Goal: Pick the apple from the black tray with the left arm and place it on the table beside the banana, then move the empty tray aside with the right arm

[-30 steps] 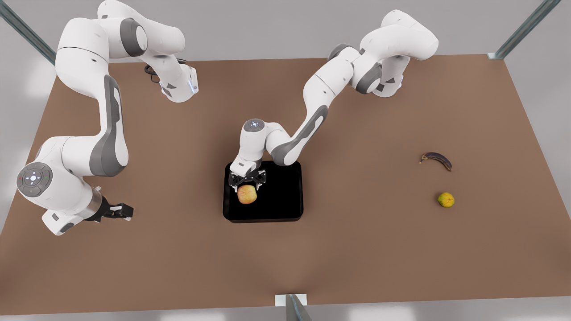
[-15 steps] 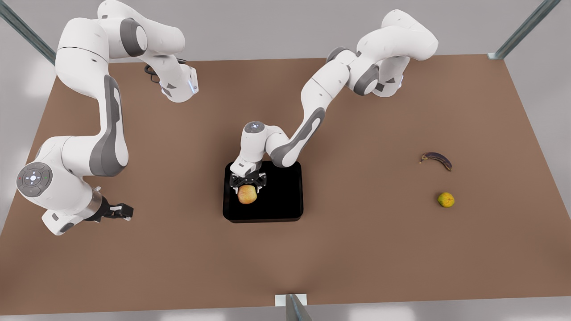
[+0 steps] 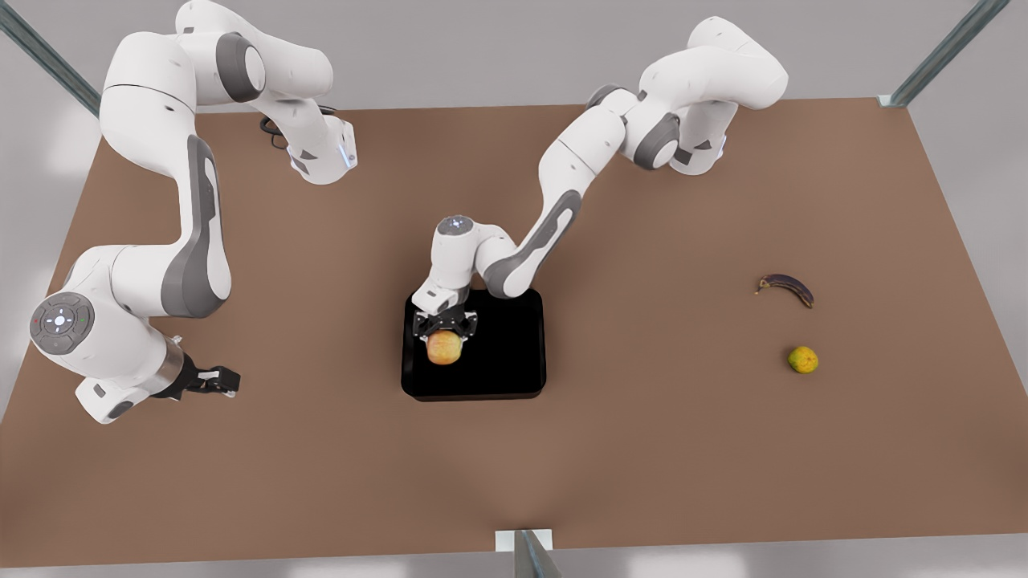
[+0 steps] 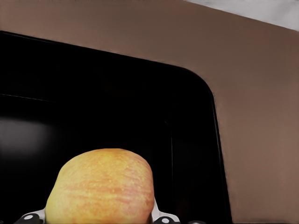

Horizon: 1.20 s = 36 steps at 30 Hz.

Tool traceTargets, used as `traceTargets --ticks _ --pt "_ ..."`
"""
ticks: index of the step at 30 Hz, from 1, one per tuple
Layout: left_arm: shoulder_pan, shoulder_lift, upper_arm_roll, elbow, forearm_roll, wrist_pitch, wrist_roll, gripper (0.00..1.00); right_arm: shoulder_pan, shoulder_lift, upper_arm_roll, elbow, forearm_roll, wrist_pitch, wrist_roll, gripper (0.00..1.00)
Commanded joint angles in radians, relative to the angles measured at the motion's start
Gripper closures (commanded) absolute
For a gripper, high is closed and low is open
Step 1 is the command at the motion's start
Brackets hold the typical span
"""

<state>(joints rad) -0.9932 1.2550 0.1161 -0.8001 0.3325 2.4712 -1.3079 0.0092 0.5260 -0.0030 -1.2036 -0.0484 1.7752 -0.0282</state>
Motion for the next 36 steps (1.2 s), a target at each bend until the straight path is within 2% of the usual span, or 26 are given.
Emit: traceTargets --ticks 1,4,6,9,11,12,13,16,19,20,22,23,24,28,31,36 --pt "-0.007 -0.026 0.002 -0.002 -0.007 -0.061 -0.005 0.19 0.0 -0.001 0.0 0.001 0.001 0.0 -0.001 0.0" --pt "-0.008 -0.095 -0.006 -0.031 -0.016 -0.11 -0.001 0.19 0.005 -0.001 0.001 -0.001 -0.001 0.0 -0.001 0.0" --pt "-0.007 -0.241 -0.009 -0.17 -0.065 -0.201 0.071 0.19 0.067 -0.007 0.009 0.003 0.004 -0.028 0.06 0.0" --pt "0.045 -0.773 -0.01 -0.938 -0.075 0.069 0.226 0.19 0.208 -0.037 0.006 0.022 0.001 -0.114 0.287 0.0" --pt "0.134 -0.992 -0.007 -1.25 -0.078 0.134 0.418 0.19 0.297 -0.037 0.005 0.065 0.002 -0.152 0.433 0.0" --pt "0.232 -1.089 -0.006 -1.379 -0.159 0.134 0.66 0.19 0.333 -0.037 0.001 0.069 0.007 -0.152 0.517 0.0" --pt "0.321 -1.151 0.002 -1.446 -0.223 0.134 0.863 0.19 0.336 -0.035 0.02 0.07 0.008 -0.145 0.594 0.0" --pt "0.562 -1.08 0.004 -1.45 -0.374 0.126 1.315 0.17 0.345 -0.034 0.072 0.069 0.008 -0.135 0.671 0.0" --pt "0.694 -0.922 0.002 -1.416 -0.377 0.135 1.452 0.16 0.39 -0.034 0.09 0.033 0.061 -0.117 0.784 0.0" --pt "0.703 -0.902 0.002 -1.412 -0.377 0.15 1.455 0.15 0.391 -0.052 0.09 -0.013 0.068 -0.088 0.817 0.0" --pt "0.711 -0.83 0.002 -1.384 -0.377 0.19 1.455 0.15 0.391 -0.217 0.092 -0.351 0.082 0.176 0.855 0.0" --pt "0.712 -0.825 0.002 -1.381 -0.377 0.192 1.455 0.11 0.391 -0.228 0.092 -0.389 0.097 0.197 0.86 0.0" --pt "0.713 -0.815 0.002 -1.381 -0.375 0.192 1.455 0.0 0.388 -0.238 0.092 -0.404 0.097 0.197 0.86 0.0" --pt "0.713 -0.815 0.002 -1.38 -0.377 0.189 1.451 0.0 0.354 -0.218 0.084 -0.511 0.173 0.383 0.86 0.0" --pt "0.713 -0.824 0.002 -1.38 -0.379 0.181 1.421 0.0 0.356 -0.216 0.087 -0.631 0.165 0.613 0.855 0.0" --pt "0.703 -0.815 -0.01 -1.378 -0.53 0.181 1.362 0.0 0.359 -0.181 0.087 -0.636 0.144 0.625 0.789 0.0"
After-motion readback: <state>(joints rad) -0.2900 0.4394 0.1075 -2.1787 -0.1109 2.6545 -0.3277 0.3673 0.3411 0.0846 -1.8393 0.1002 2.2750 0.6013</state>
